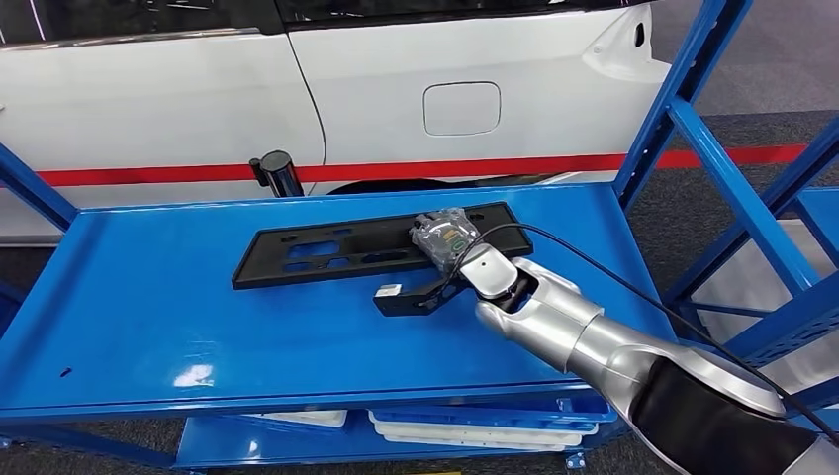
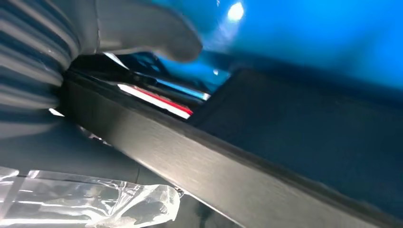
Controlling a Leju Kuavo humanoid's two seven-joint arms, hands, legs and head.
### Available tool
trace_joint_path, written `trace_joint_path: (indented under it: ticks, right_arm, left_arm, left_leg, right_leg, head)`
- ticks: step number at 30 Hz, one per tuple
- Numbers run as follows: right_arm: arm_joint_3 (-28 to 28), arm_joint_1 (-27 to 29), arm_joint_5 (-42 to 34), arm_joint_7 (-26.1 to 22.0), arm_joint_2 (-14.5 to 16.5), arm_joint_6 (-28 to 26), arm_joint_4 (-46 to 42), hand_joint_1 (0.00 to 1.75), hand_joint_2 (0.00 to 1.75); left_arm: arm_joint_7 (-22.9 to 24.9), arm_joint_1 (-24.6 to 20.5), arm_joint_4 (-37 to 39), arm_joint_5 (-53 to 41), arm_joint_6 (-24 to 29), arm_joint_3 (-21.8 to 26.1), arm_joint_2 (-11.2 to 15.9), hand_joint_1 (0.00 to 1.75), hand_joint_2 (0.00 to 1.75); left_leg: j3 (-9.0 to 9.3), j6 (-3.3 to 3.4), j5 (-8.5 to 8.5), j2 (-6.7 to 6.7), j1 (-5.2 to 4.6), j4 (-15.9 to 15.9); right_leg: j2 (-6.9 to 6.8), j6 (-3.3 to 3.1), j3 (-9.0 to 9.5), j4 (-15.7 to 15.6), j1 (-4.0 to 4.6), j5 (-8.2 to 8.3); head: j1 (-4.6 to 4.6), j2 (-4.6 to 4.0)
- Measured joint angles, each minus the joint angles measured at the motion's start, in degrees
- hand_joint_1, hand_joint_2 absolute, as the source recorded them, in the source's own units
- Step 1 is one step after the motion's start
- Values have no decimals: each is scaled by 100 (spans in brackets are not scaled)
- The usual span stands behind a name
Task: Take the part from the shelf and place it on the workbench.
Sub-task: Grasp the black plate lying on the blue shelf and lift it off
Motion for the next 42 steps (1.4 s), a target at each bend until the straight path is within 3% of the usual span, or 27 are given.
trace_joint_path:
  ticks: [2,3,7,9,11,12,13,14,16,18,21,23,24,26,28,29,30,32,34,38,40,42]
  right_arm:
    - [3,-29,-17,-18,11,-78,28,175,175]
    - [5,-42,-32,-32,18,-130,39,175,175]
    - [10,-48,-238,-139,32,-437,67,175,175]
    - [-11,-18,-529,-313,33,-758,46,175,175]
    - [-38,35,-900,-481,34,-1086,-66,175,175]
    - [-50,60,-1086,-540,35,-1203,-158,175,175]
    - [-65,79,-1289,-596,38,-1301,-261,175,175]
    - [-91,95,-1558,-699,40,-1418,-395,175,175]
    - [-185,110,-2271,-991,37,-1697,-767,175,175]
    - [-314,88,-2942,-1163,33,-1910,-1264,175,175]
    - [-444,65,-3430,-1245,31,-1994,-1910,175,175]
    - [-498,72,-3858,-1470,-4,-2033,-2296,175,175]
    - [-535,73,-4159,-1612,-26,-2053,-2516,175,175]
    - [-642,88,-4879,-1881,-60,-2080,-3028,175,175]
    - [-747,179,-5513,-2090,-111,-2085,-3530,175,175]
    - [-789,255,-5708,-2164,-147,-2085,-3754,175,175]
    - [-825,334,-5819,-2225,-183,-2085,-3962,175,175]
    - [-882,446,-5912,-2331,-247,-2086,-4325,175,175]
    - [-945,589,-6053,-2526,-301,-2072,-4638,175,175]
    - [-1037,1429,-6462,-3318,-384,-1934,-5200,175,175]
    - [-1042,1868,-6523,-3643,-417,-1848,-5406,175,175]
    - [-1042,2189,-6547,-3783,-447,-1780,-5556,175,175]
  left_arm:
    - [-1,-15,0,0,9,1,2,0,0]
    - [-1,-21,0,0,11,1,2,0,0]
    - [-3,-21,0,4,28,1,2,0,0]
    - [-10,-22,0,22,51,2,2,0,0]
    - [-26,-4,0,47,73,2,2,0,0]
    - [-32,10,0,61,90,3,2,0,0]
    - [-36,24,0,74,114,4,3,0,0]
    - [-38,36,0,94,148,6,3,0,0]
    - [-61,67,0,142,217,13,4,0,0]
    - [-99,99,1,188,245,21,10,0,0]
    - [-151,132,2,222,240,30,19,0,0]
    - [-209,158,2,252,244,42,25,0,0]
    - [-249,169,2,269,247,48,28,0,0]
    - [-345,180,2,312,258,60,35,0,0]
    - [-431,192,2,357,282,84,42,0,0]
    - [-461,204,2,375,297,102,44,0,44]
    - [-484,215,2,388,311,123,48,0,87]
    - [-517,226,2,404,331,158,58,0,175]
    - [-572,227,2,435,338,187,64,0,175]
    - [-763,301,2,589,373,270,70,0,175]
    - [-840,333,2,642,404,321,75,0,175]
    - [-876,356,2,660,428,352,82,0,175]
  left_leg:
    - [410,42,328,-2,-14,-867]
    - [532,60,409,-2,-28,-1137]
    - [584,173,465,9,-51,-1284]
    - [604,245,514,16,-33,-1333]
    - [595,271,520,19,-48,-1334]
    - [595,275,518,20,-54,-1332]
    - [598,279,513,19,-56,-1330]
    - [603,278,506,14,-53,-1324]
    - [614,251,467,-4,-43,-1289]
    - [588,193,408,-11,-64,-1211]
    - [547,144,376,-4,-77,-1162]
    - [477,92,253,2,-55,-1004]
    - [372,54,104,5,-43,-758]
    - [19,-7,-283,8,-17,50]
    - [-267,-29,-457,9,4,648]
    - [-267,-25,-379,9,10,621]
    - [-153,-14,-201,9,13,348]
    - [242,21,214,5,6,-532]
    - [486,53,380,-4,-17,-1080]
    - [546,155,411,-23,-7,-1210]
    - [569,227,440,-17,2,-1254]
    - [570,260,438,-4,-21,-1256]
  right_leg:
    - [3,22,9,1,10,-1]
    - [6,44,2,1,18,3]
    - [15,164,-28,8,14,-13]
    - [8,194,-214,424,13,-289]
    - [4,198,-594,1266,14,-695]
    - [3,201,-761,1614,14,-806]
    - [2,203,-843,1773,13,-809]
    - [1,203,-808,1684,8,-693]
    - [-10,199,-473,929,-3,-268]
    - [-15,185,-175,254,-7,-18]
    - [-1,131,-137,119,7,-22]
    - [-2,70,-134,109,-4,-18]
    - [-1,42,-132,104,-17,-15]
    - [4,16,-130,103,-23,-17]
    - [7,12,-120,103,-23,-25]
    - [10,13,-111,103,-24,-29]
    - [17,16,-101,103,-25,-33]
    - [44,30,-94,103,-20,-40]
    - [65,71,-105,98,-1,-37]
    - [51,190,-96,110,11,-91]
    - [34,211,-292,579,7,-404]
    - [29,215,-666,1402,12,-794]
  head:
    - [2,0]
    - [4,0]
    - [10,0]
    - [19,0]
    - [25,0]
    - [25,0]
    - [24,0]
    - [24,0]
    - [26,0]
    - [23,0]
    - [15,0]
    - [15,0]
    - [15,0]
    - [10,0]
    - [10,0]
    - [9,0]
    - [10,0]
    - [10,0]
    - [14,0]
    - [21,0]
    - [25,0]
    - [25,0]
